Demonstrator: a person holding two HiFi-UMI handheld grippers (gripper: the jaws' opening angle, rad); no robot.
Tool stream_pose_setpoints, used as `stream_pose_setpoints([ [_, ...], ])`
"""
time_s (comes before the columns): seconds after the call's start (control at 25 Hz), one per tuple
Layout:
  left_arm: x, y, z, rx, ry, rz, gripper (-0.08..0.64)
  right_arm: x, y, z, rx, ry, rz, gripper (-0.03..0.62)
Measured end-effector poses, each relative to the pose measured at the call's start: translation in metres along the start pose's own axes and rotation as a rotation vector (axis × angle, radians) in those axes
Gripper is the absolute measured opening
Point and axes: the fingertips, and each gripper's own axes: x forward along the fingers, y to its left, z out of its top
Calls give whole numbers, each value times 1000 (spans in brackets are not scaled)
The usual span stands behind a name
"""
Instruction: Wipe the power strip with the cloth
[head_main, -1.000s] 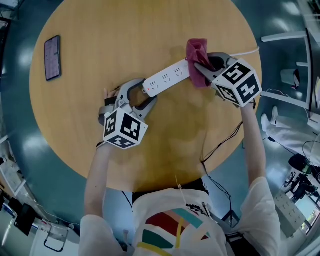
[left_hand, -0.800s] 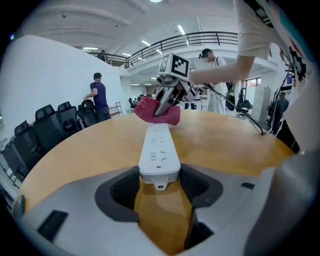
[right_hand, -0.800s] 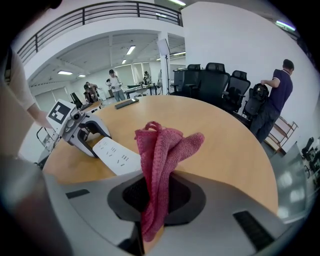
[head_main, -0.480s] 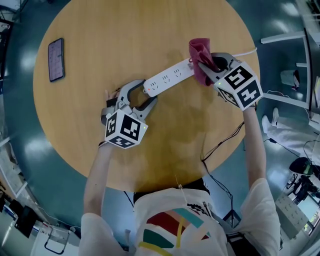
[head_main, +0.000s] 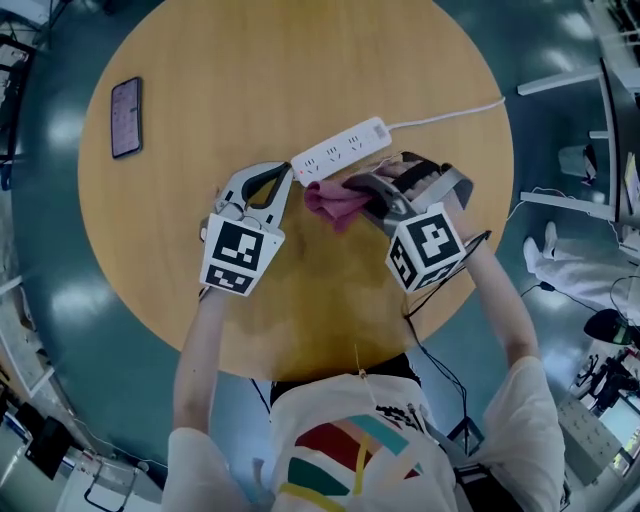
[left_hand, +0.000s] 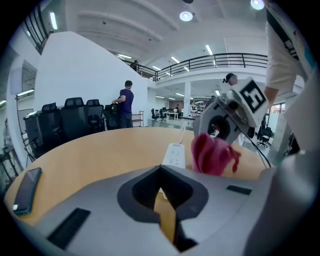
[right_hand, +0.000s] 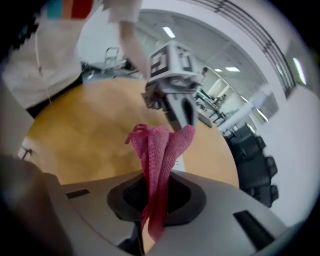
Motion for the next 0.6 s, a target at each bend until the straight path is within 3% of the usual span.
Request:
stream_pose_setpoints([
  [0.12,12,-7,0,28,37,-2,41,26,18,12,-226,54,-27,40],
  [0.24,21,-11,-9,17,81,-11,41,38,9,29,-297,31,-110,40],
  [0.48,24,-11,-18,-37,93,5,41,49,1,33,-275,12,-138,40],
  [0.6,25,-14,-18,38,111,44,41,50,4,27,-243,16,-124,40],
])
